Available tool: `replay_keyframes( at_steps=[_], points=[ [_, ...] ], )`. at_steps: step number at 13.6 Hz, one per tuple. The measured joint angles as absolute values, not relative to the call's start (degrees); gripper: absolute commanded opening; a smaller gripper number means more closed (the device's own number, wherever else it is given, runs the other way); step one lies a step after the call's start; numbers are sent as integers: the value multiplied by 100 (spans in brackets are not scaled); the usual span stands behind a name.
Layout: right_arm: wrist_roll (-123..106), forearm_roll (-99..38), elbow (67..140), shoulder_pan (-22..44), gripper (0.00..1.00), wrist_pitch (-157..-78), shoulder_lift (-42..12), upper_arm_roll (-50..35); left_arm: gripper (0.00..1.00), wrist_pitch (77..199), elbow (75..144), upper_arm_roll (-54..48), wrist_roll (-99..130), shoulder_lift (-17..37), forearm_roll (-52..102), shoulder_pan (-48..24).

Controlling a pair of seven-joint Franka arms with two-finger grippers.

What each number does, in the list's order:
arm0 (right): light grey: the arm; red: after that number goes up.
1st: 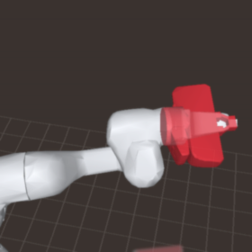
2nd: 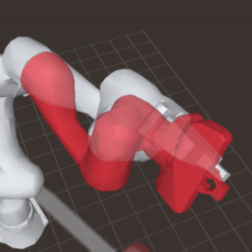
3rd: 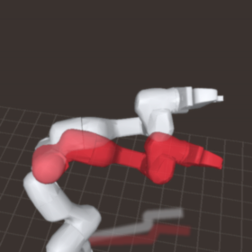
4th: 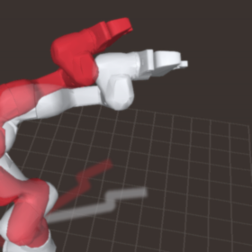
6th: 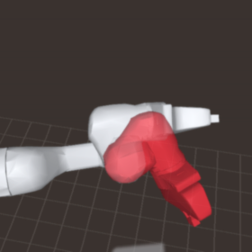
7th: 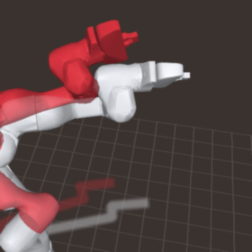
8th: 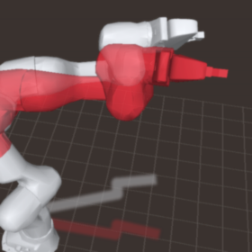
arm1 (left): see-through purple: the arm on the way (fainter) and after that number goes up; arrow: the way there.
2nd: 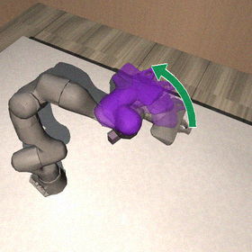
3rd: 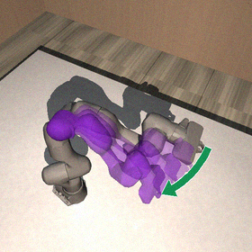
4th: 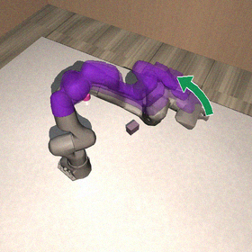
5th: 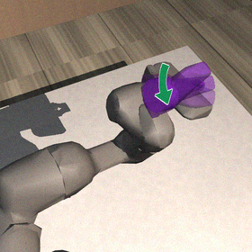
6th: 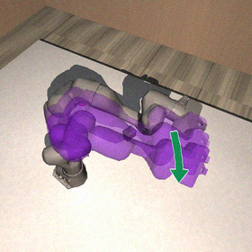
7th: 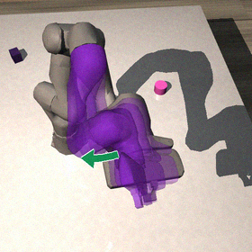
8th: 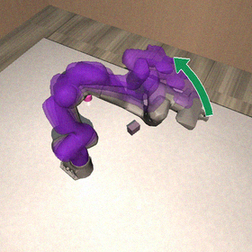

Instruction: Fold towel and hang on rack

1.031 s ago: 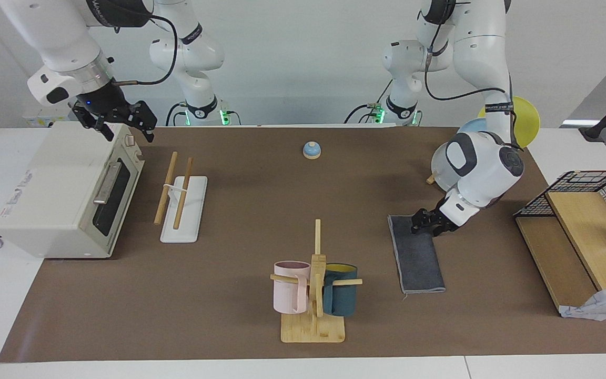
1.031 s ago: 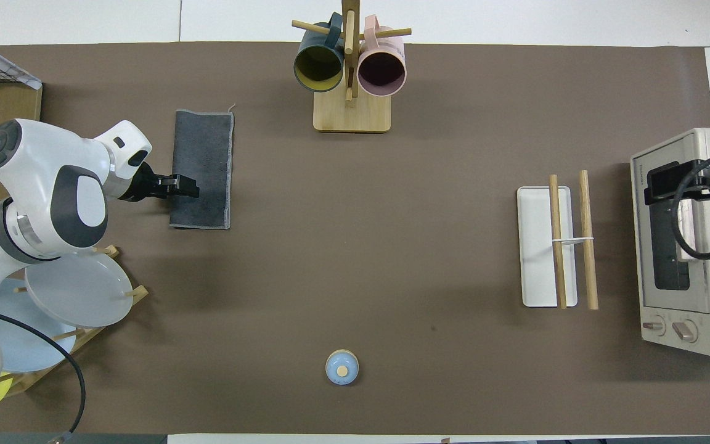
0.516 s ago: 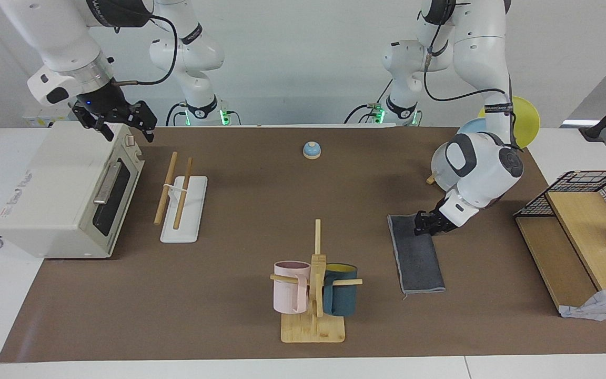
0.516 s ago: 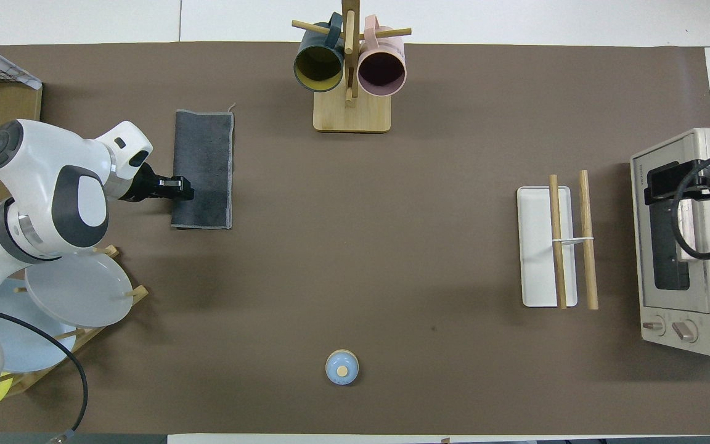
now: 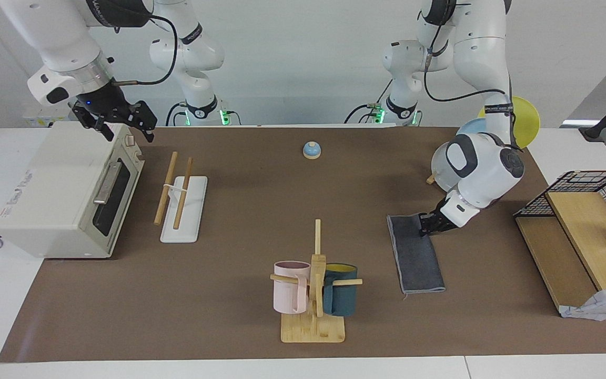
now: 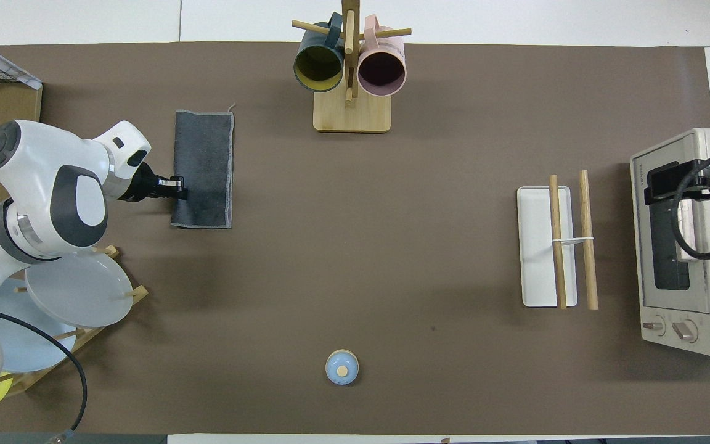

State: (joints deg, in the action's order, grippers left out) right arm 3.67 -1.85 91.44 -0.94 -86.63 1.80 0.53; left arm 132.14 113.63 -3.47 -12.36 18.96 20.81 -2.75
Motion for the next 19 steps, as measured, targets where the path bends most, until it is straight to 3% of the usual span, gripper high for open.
replay_keyframes(
  at_steps=[5,13,19],
  points=[
    [368,-185,9144,-94,100,-8663,180,53,0,12511,10770,-316,-158,1849,2213,-243],
    [369,-185,9146,-168,100,-8650,180,78,0,11030,9235,-1185,5262,1469,1511,-300],
    [516,-632,9175,-122,100,-8826,182,-10,0,10772,8991,-1704,9001,769,1506,-515]
  ],
)
